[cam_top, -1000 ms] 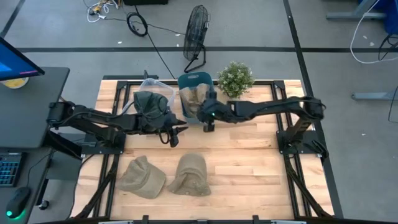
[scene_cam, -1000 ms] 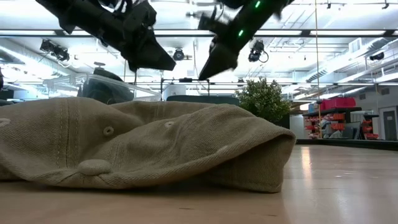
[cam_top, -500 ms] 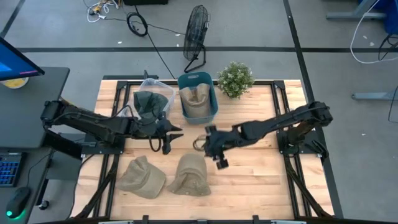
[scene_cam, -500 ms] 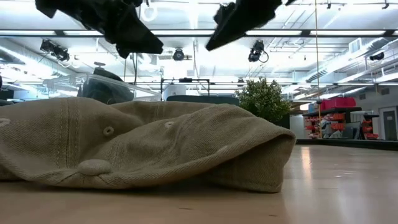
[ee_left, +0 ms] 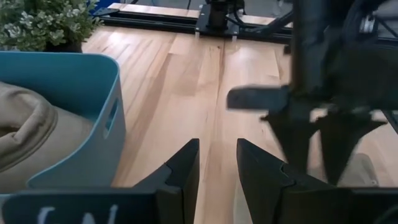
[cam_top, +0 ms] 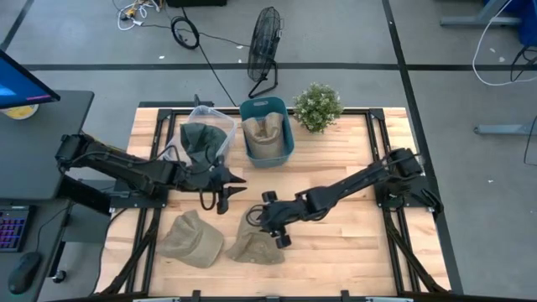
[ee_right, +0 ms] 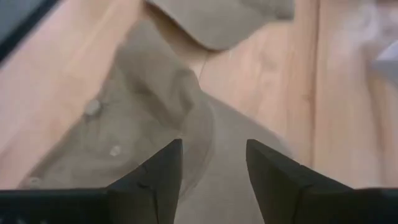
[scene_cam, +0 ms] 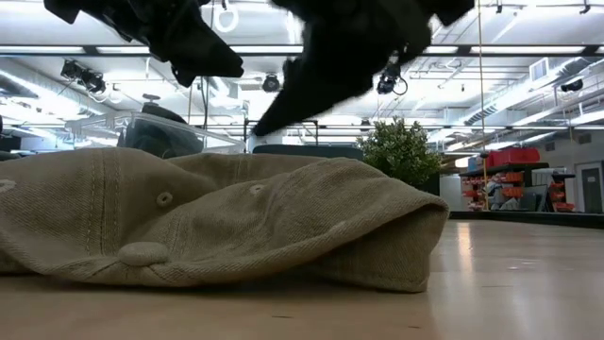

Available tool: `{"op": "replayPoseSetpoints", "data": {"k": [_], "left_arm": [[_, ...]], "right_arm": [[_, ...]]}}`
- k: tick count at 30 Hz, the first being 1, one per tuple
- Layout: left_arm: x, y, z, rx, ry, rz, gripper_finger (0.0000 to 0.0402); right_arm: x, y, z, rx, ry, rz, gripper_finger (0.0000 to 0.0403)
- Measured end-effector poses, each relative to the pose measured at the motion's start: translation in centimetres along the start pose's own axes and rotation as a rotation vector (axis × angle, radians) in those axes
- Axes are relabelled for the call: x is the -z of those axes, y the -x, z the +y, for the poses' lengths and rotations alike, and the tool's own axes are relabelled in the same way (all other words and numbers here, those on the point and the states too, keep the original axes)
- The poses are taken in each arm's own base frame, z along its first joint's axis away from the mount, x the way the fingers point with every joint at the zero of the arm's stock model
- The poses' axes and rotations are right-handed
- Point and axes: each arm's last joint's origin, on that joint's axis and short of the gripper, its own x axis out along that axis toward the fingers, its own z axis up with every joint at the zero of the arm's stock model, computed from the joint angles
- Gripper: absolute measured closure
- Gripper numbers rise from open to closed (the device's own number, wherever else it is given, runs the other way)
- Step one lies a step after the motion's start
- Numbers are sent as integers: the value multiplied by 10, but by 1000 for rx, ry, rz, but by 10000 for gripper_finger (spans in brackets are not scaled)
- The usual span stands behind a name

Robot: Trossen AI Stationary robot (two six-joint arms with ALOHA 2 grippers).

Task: Pick & Place hat
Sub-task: Put the right brown cap into the blue bin

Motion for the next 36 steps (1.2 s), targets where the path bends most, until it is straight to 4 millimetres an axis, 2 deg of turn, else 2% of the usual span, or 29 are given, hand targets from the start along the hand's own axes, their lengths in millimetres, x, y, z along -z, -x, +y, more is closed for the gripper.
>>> {"op": "replayPoseSetpoints", "data": {"k": [7, 12, 15, 19, 20, 22, 25, 32, 36], "left_arm": [[-1, 0, 0, -1, 4, -5, 291], [0, 0, 0, 0, 3, -3, 291], [0, 0, 0, -1, 2, -3, 291], [0, 0, 0, -1, 1, 1, 291], [0, 0, 0, -1, 1, 2, 291], [0, 0, 0, -1, 1, 1, 291], [0, 0, 0, -2, 1, 2, 291], [1, 0, 0, -3, -1, 10, 291], [1, 0, 0, -3, -1, 9, 291]], "right_arm": [[20, -31, 6, -52, -56, 61, 220], [24, -39, 4, -47, -77, 63, 230], [24, -39, 2, -28, -77, 66, 264], [25, -36, 1, -31, -41, 84, 351], [25, -35, 1, -31, -25, 89, 375], [25, -30, 0, -32, 2, 111, 392], [21, -16, -2, -13, 26, 138, 385], [7, 26, -8, 66, 71, 167, 399], [8, 32, -10, 127, 75, 197, 401]]}}
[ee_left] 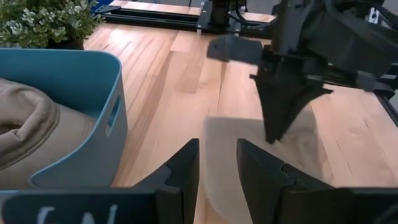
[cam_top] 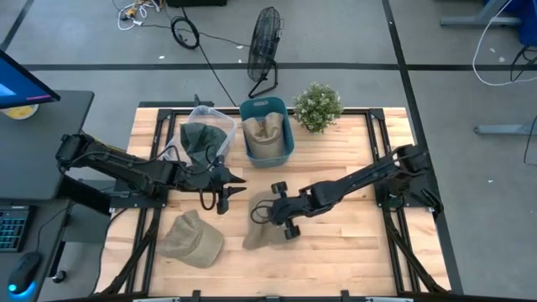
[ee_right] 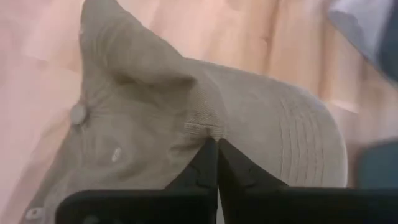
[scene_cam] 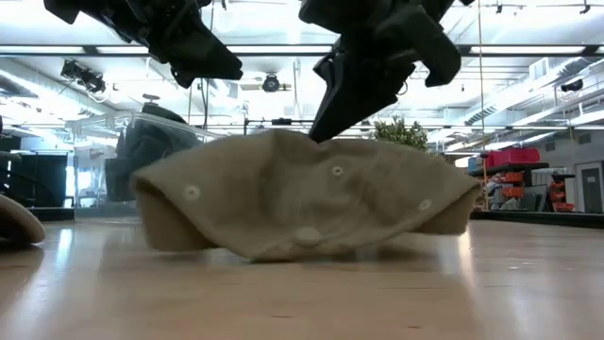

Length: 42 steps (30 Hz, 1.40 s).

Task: Pick & Place hat
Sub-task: Put the right brown cap into the blue bin

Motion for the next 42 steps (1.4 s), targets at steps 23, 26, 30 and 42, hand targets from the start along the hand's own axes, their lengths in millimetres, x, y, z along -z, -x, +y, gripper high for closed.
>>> {"op": "replayPoseSetpoints", "data": {"k": [23, 26, 30, 42], "left_arm": [[0, 0, 0, -1, 14, 4, 291], [0, 0, 0, -1, 13, 5, 291], [0, 0, 0, -1, 13, 4, 291], [0, 0, 1, -8, 15, 6, 291]], "right_arm": [[-8, 96, -95, 801, 209, 79, 403], [-2, 97, -126, 792, 245, 79, 403], [9, 90, -163, 713, 276, 18, 403], [43, 58, -215, 561, 267, 6, 403]]}}
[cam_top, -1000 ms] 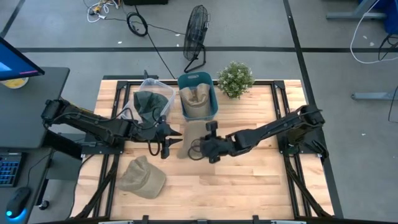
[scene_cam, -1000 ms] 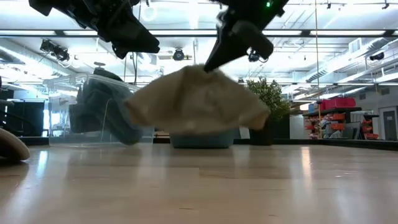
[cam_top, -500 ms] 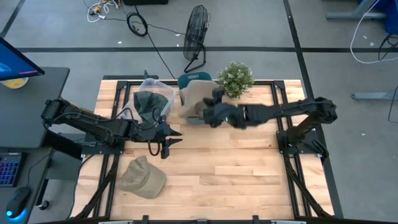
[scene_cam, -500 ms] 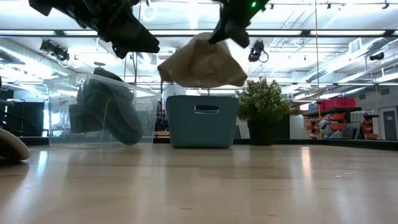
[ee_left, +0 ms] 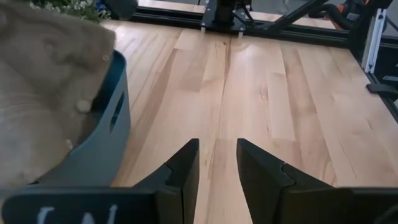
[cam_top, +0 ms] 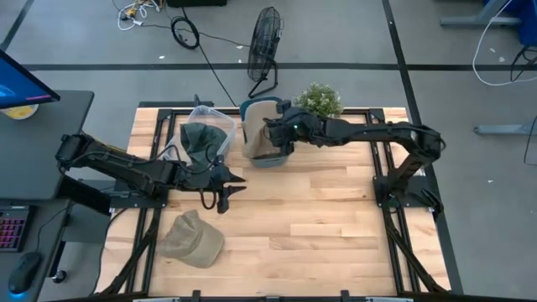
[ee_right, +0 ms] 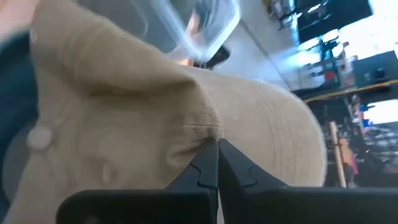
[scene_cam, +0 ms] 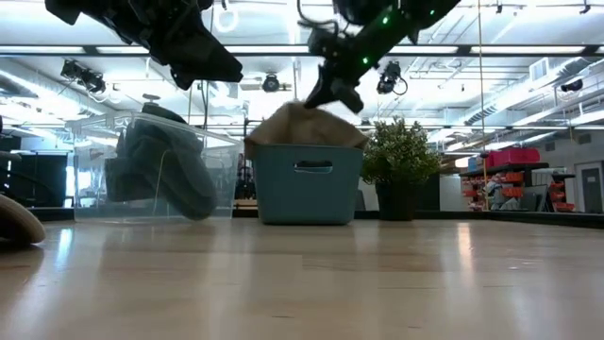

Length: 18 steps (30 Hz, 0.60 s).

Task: Pick & Place hat
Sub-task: Put the right brown cap into the blue bin

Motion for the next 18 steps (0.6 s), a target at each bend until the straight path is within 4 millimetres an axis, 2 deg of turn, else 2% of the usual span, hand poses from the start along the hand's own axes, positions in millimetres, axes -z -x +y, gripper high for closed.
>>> {"op": "replayPoseSetpoints", "data": {"k": [6, 13, 18], "left_arm": [[1, 0, 0, -1, -3, 9, 291], [1, 0, 0, -3, -5, 14, 291], [1, 0, 0, -3, -4, 14, 291]], "right_arm": [[10, -18, 14, -123, -5, 24, 403], [19, -34, 29, -189, -71, 91, 402], [20, -38, 32, -202, -48, 103, 371]]}}
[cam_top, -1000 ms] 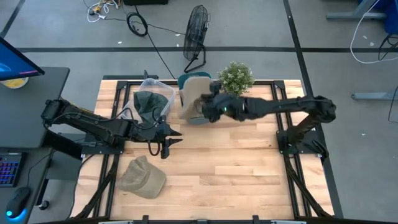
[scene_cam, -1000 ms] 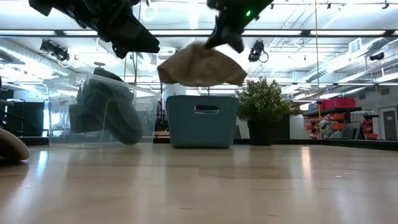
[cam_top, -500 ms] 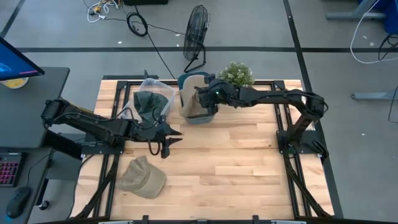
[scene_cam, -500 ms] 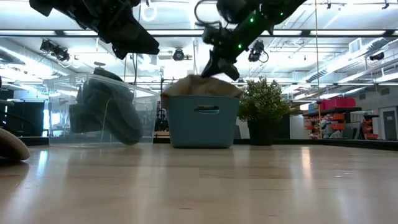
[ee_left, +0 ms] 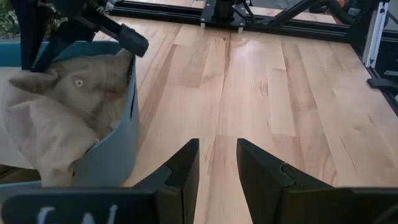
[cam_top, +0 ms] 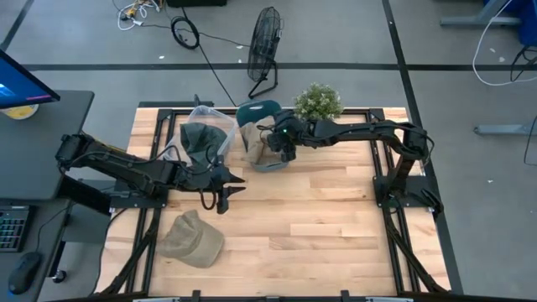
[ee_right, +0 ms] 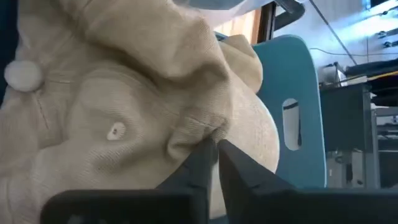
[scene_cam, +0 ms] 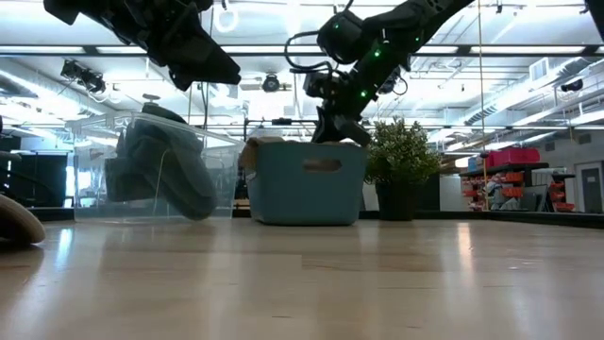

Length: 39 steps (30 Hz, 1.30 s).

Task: Pick & Place hat
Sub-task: Put the right brown cap into the blue bin

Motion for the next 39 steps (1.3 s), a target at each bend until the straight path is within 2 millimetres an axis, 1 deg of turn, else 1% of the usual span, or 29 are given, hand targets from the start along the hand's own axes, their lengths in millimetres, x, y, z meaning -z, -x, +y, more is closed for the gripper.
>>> {"op": "replayPoseSetpoints", "data": {"k": [2, 5, 8, 10, 13, 16, 20, 22, 24, 28, 29, 34, 36, 39], "left_arm": [[0, 0, 0, 0, 0, -1, 291], [0, 0, 0, 0, 1, -1, 291], [0, 0, 0, 0, 3, -1, 291], [0, 0, 0, 0, 4, -1, 291], [0, 0, 0, 0, 3, -1, 291], [0, 0, 0, 1, 4, -5, 291], [-1, 0, 0, 1, 5, -6, 291], [-1, 0, 0, 2, 5, -7, 291], [-1, 0, 0, 2, 6, -9, 291], [-1, 0, 0, 2, 4, -9, 291], [-1, 0, 0, 2, 3, -9, 291], [-1, 0, 0, 2, 2, -9, 291], [-1, 0, 0, 2, 3, -9, 291], [-1, 0, 0, 2, 2, -8, 291]], "right_arm": [[0, 0, -2, 32, -22, 18, 352], [-1, 3, -1, 97, -9, 79, 323], [-5, 9, 5, 117, 36, 135, 299], [-10, 14, 11, 115, 61, 141, 287], [-22, 20, 19, 119, 44, 90, 276], [-40, 24, 22, 129, -8, -61, 275], [-59, 25, 17, 123, -94, -327, 287], [-61, 21, 12, 135, -137, -399, 300], [-59, 14, 7, 149, -167, -430, 322], [-51, -8, 9, 85, -219, -441, 385], [-48, -14, 10, 67, -229, -432, 394], [-36, -39, 17, 40, -271, -367, 397], [-33, -45, 19, 27, -289, -345, 399], [-25, -49, 26, -38, -334, -260, 399]]}}
